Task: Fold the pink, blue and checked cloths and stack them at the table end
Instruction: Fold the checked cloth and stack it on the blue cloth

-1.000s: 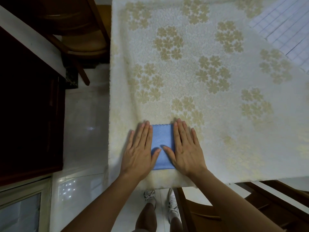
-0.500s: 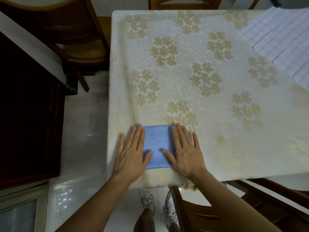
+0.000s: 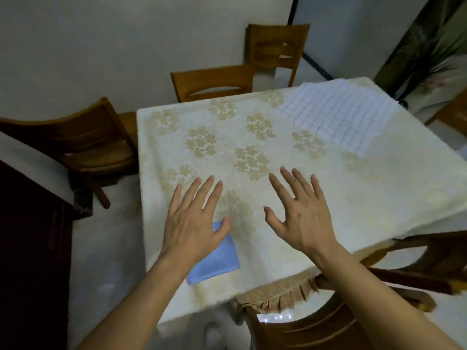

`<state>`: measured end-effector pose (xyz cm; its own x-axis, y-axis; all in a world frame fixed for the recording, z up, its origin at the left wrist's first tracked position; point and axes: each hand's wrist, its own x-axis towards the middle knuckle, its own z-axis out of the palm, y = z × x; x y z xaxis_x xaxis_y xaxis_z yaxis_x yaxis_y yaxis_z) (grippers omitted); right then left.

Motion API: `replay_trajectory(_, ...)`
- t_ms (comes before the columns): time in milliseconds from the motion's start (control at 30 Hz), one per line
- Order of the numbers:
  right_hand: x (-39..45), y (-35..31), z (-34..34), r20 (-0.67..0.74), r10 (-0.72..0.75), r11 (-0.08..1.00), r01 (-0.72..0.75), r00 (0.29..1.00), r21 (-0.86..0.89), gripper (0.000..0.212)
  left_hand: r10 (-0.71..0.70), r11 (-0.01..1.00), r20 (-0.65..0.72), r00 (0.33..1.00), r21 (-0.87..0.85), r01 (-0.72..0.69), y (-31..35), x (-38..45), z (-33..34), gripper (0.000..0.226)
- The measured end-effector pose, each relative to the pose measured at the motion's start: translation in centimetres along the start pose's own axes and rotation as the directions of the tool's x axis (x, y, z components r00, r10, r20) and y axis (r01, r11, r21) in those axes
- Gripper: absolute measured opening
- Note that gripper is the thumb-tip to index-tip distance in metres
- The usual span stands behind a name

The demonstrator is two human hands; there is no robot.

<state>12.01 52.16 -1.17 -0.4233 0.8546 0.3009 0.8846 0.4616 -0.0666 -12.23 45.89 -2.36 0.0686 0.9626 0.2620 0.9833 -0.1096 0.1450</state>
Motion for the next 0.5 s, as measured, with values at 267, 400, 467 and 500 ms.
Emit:
replay_trajectory(267,-6.2,4.2,-4.7,0.018,0.279,0.959,-0.278,0.960,-0.054,0.072,0.217,0.971,-0.041,0.975,-0.091,-0.220,7.9,3.1,-0.6,0.069)
replay_trajectory(400,-11.0,6.7,-6.6,0.011,0.430,0.899,-0.427,0.903,-0.092,0.074,0.342,0.927,-0.049,0.938,-0.144,-0.346,13.1,4.0,-0.2,0.066)
replay_trajectory(467,-12.9,7.7,-7.4,0.011,0.483,0.872,-0.479,0.876,-0.102,0.074,0.378,0.910,-0.041,0.925,-0.165,-0.379,15.5,4.2,-0.1,0.066)
replay_trajectory(500,-14.1,8.4,-8.0,-0.003,0.519,0.850,-0.517,0.855,-0.099,0.074,0.408,0.896,-0.043,0.912,-0.175,-0.409,17.1,4.3,-0.1,0.066)
